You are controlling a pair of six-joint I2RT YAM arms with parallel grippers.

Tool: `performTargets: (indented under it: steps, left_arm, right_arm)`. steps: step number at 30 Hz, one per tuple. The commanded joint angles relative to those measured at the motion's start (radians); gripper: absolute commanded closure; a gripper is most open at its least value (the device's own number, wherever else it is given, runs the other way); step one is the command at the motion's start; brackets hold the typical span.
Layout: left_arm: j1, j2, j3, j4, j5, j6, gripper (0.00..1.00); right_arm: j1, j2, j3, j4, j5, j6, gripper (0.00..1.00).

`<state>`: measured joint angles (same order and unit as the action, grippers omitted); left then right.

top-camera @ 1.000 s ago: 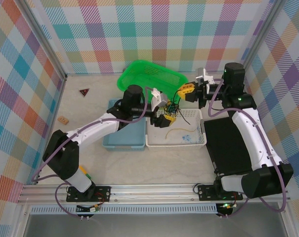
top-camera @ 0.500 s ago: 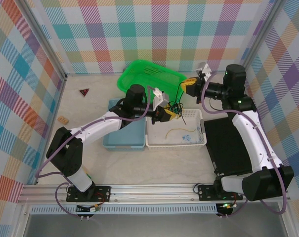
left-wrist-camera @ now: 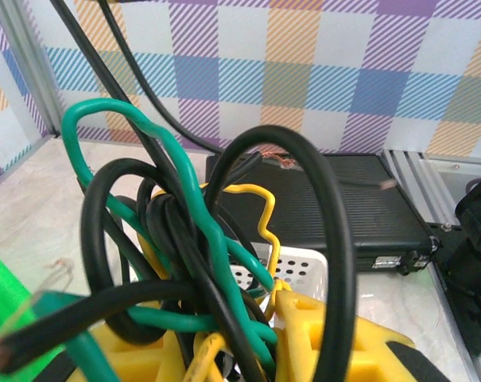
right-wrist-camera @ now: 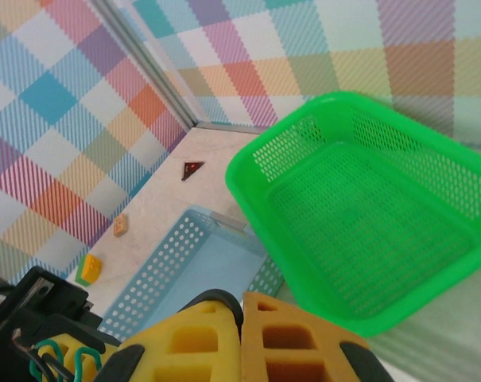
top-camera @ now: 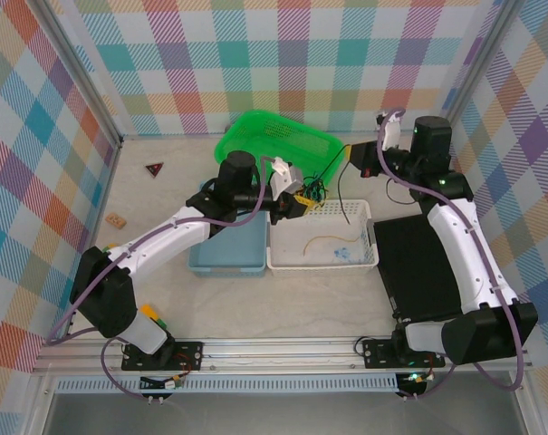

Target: Untangle the cables

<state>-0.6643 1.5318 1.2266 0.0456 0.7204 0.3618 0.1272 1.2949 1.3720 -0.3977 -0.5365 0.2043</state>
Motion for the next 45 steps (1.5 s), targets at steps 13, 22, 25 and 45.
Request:
performTargets:
  steps: [13,22,25,45]
  left_arm:
    - [0.019,-0.104,-0.065,-0.279,0.06,0.013,1.0]
    - [0.042,-0.101,-0.026,-0.235,-0.083,-0.141,1.0]
    - [0.043,-0.096,0.002,-0.207,-0.099,-0.2,1.0]
    - [0.058,-0.03,0.212,-0.264,-0.018,-0.301,1.0]
  right_arm:
    - [-0.195,-0.035,0.112,0.032,0.473,0.194,1.0]
    - [-0.196,-0.11,-0.069,0.234,-0.076,0.053,1.0]
    - [-0.195,-0.12,-0.126,0.223,-0.214,0.033,1.0]
    - [-0.173,-0.163,-0.182,0.016,-0.526,-0.219,0.35]
